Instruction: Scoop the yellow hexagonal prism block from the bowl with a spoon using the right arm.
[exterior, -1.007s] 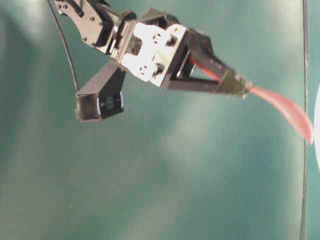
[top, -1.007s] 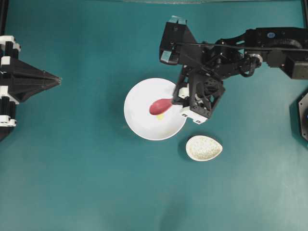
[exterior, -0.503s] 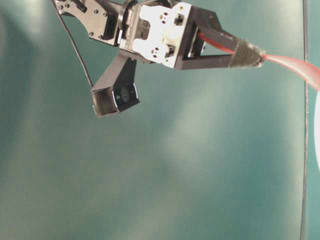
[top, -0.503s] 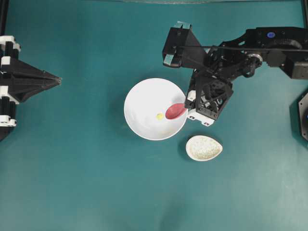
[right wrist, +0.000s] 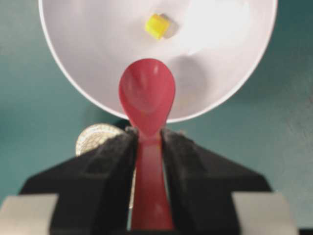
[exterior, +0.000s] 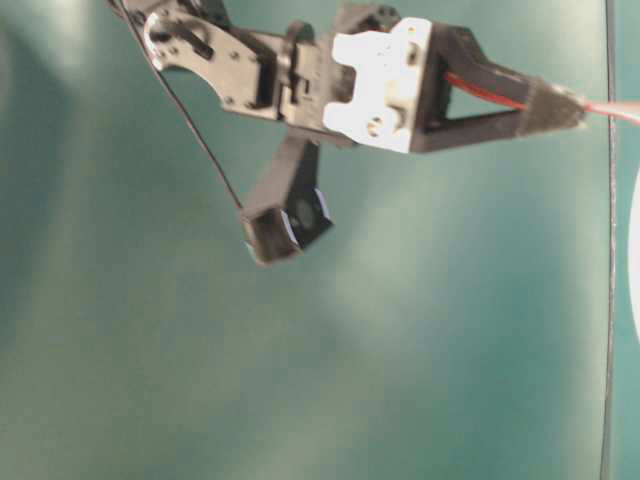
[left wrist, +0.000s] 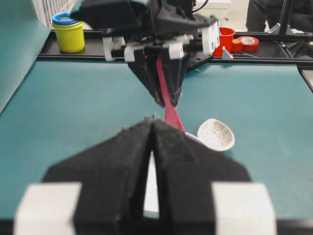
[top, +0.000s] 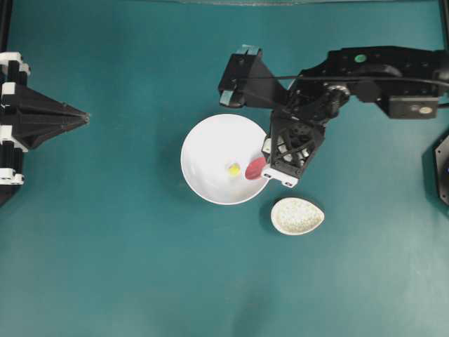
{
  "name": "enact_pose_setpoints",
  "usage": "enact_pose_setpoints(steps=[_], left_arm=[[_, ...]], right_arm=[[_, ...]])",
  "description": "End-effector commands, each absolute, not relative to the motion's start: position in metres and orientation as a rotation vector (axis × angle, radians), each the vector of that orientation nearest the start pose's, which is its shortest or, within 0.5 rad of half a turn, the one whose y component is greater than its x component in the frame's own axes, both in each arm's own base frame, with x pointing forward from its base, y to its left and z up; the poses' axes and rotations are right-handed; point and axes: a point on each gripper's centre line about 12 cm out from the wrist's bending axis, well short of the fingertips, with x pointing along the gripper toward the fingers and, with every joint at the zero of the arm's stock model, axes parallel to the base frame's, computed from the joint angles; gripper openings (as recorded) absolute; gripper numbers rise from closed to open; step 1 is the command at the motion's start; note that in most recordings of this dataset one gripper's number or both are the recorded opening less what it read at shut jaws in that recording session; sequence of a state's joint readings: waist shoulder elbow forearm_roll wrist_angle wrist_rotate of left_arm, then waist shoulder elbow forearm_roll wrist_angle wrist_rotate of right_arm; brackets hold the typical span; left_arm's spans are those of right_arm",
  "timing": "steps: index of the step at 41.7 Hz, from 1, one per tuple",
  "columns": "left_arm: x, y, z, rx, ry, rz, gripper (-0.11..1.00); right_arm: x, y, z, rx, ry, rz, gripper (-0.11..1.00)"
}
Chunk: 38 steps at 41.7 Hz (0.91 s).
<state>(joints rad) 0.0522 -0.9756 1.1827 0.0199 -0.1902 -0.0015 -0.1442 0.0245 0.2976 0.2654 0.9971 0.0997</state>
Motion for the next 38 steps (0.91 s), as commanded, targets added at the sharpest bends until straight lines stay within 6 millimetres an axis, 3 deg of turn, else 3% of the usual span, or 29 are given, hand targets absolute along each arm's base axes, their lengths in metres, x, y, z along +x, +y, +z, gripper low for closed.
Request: enact_pose_setpoints(steps=[1, 38], left_arm=[[0.199, 0.010, 0.286, 0.018, 0.007, 0.050, 0.00], [0.199, 0.011, 0.286, 0.018, 0.010, 0.051, 0.00]], right_arm=[[0.387, -0.029, 0.229, 0.441, 1.262, -0.086, 0.25], [0.413, -0.032, 0.204, 0.423, 1.184, -0.101, 0.25]])
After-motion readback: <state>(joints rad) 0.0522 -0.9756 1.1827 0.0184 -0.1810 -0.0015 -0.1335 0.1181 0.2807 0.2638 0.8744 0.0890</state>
